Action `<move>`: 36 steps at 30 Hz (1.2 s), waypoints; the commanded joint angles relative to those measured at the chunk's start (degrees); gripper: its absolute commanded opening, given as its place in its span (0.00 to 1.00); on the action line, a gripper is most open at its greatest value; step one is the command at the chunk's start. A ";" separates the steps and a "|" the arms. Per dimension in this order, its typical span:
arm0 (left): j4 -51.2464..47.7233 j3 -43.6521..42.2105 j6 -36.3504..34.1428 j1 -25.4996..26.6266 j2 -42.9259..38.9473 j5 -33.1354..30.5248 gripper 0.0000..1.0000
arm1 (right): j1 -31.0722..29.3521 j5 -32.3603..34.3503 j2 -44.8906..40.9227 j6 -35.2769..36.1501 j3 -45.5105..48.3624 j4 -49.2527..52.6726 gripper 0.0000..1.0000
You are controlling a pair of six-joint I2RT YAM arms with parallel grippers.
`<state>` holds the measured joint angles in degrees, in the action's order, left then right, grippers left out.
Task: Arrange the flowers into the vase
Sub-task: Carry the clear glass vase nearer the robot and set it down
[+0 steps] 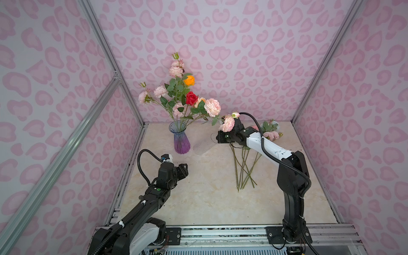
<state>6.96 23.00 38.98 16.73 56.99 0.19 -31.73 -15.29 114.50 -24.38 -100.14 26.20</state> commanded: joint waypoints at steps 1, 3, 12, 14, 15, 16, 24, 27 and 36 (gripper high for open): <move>-0.11 0.74 -0.01 0.05 -0.80 0.66 0.63 | 0.10 1.17 -3.18 1.24 1.95 -1.18 0.00; -0.18 0.39 0.37 0.07 -1.90 1.27 0.63 | 0.11 2.18 -6.49 1.61 5.16 -0.82 0.00; -4.13 -1.87 1.95 0.06 -11.96 3.02 0.64 | -0.73 6.32 -20.53 3.52 17.15 6.61 0.00; -5.10 -2.32 2.13 0.16 -14.05 3.65 0.64 | -1.46 7.62 -23.54 4.35 19.01 9.48 0.00; -5.58 -2.69 2.23 0.21 -15.09 3.75 0.64 | -2.06 8.57 -24.83 4.89 19.42 11.50 0.00; -5.89 -2.98 2.32 0.19 -15.98 3.93 0.64 | -2.39 9.39 -26.06 5.11 19.88 12.90 0.00; -8.52 -3.55 2.09 1.43 -20.61 5.23 0.64 | -8.26 15.88 -32.55 5.58 21.25 24.52 0.00; -9.72 -2.39 0.92 1.96 -20.43 5.67 0.64 | -10.87 18.58 -30.62 7.37 17.39 28.70 0.00; -13.07 2.24 -2.08 4.59 -16.24 6.69 0.63 | -17.40 22.80 -18.97 12.72 2.69 40.53 0.00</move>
<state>-5.04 24.08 38.33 20.80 40.14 6.22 -47.70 4.25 93.14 -14.26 -95.33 61.84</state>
